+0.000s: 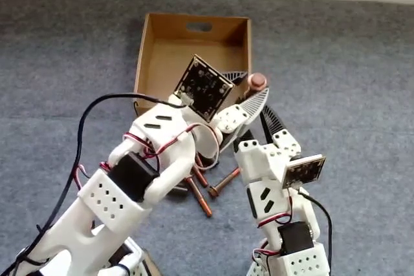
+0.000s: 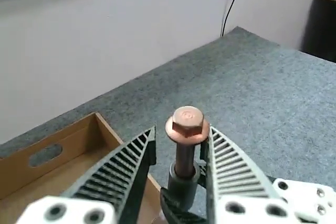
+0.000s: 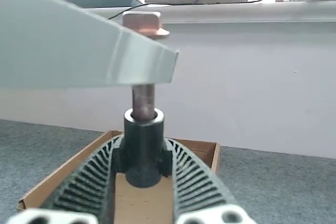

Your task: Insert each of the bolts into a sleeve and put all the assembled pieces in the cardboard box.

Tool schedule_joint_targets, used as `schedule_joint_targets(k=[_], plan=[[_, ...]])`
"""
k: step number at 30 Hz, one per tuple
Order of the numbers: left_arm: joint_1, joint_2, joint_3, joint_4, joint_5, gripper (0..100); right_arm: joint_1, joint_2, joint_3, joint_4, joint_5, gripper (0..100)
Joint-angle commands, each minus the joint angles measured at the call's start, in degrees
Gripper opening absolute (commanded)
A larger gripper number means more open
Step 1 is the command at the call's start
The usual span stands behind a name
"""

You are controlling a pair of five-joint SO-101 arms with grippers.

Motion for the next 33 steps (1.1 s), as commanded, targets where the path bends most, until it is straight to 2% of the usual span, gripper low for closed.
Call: schedule_joint_targets(k=[1, 9, 20, 23, 26, 28, 31, 33], plan=[[0.2, -0.1, -3.5, 0.1, -0.4, 16, 0.0, -0.7, 7.1, 0.0, -0.5, 0.6], [2.8, 0.2, -2.9, 4.0, -0.4, 16, 0.0, -0.7, 7.1, 0.0, -0.5, 0.6], [1.0, -0.2, -1.6, 4.2, -3.1, 16, 0.0, -0.7, 7.1, -0.1, -0.5, 0.6], [-0.2, -2.6, -4.4, 7.7, -3.2, 16, 0.0, -0.7, 7.1, -0.1, -0.6, 0.6], [-5.6, -7.6, -5.9, 12.7, -3.2, 16, 0.0, -0.7, 7.1, 0.0, -0.6, 0.6], [-11.6, -10.7, -4.8, 15.8, -3.2, 15, 0.0, -0.7, 7.1, 0.0, -0.6, 0.6], [-20.6, -13.5, 1.9, 19.3, -3.3, 6, 0.0, -0.7, 7.1, 0.0, -0.6, 0.6], [-26.9, -14.1, 9.5, 18.4, -3.3, 1, 0.0, -0.5, 7.1, 0.0, -0.6, 0.6]])
